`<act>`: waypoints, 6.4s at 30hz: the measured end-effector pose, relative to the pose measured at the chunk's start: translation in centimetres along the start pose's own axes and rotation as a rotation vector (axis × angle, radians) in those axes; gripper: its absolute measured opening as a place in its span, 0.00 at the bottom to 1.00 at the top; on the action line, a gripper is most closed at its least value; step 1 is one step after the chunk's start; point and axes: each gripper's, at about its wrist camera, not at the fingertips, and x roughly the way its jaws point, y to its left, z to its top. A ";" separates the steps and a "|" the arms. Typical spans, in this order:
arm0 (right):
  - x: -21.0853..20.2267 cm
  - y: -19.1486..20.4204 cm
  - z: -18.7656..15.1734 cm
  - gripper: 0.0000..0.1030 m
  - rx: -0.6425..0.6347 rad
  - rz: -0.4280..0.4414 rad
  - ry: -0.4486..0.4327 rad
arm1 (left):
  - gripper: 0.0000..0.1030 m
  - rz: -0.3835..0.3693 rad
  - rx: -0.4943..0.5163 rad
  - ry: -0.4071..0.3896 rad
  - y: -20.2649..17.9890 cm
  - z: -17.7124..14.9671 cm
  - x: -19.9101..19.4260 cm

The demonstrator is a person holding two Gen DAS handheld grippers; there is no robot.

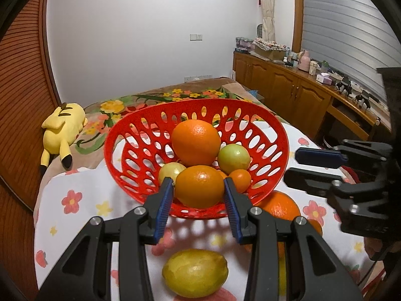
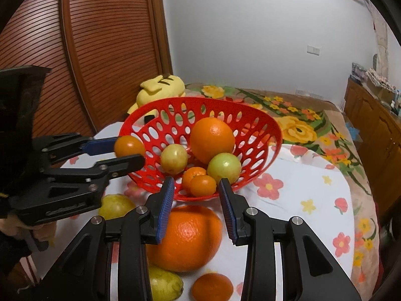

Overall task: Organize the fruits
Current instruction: 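Open left tool to drop its tangerine in the basket while right tool releases its tangerine, then move left tool toward a large yellow pear while right tool approaches a green pear, then close left tool on the yellow pear while right tool closes on the green pear, then lift and carry both pears over the red basket with both tools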

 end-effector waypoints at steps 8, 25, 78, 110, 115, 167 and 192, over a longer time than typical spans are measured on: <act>-1.1 -0.2 -0.6 0.36 -0.009 -0.005 -0.008 | 0.39 -0.004 -0.003 0.029 -0.6 0.1 1.2; -4.3 -0.7 -4.5 0.38 0.020 0.022 -0.018 | 0.48 -0.051 -0.024 -0.015 0.2 -3.0 -3.4; -1.1 4.0 -10.0 0.61 0.032 0.093 0.060 | 0.69 0.001 -0.033 0.025 2.7 -9.6 -0.9; 1.2 5.7 -10.7 0.69 -0.085 -0.040 0.112 | 0.72 -0.053 -0.086 0.049 3.4 -9.9 -0.3; 0.8 5.4 -10.8 0.68 -0.041 0.024 0.112 | 0.72 -0.070 -0.093 0.064 3.5 -10.0 0.0; -3.4 4.6 -6.2 0.69 -0.075 0.061 0.031 | 0.69 -0.085 -0.091 -0.061 3.5 -4.6 -4.6; 0.6 -1.5 2.6 0.69 -0.091 0.034 0.019 | 0.69 -0.080 -0.062 -0.034 4.1 1.3 0.9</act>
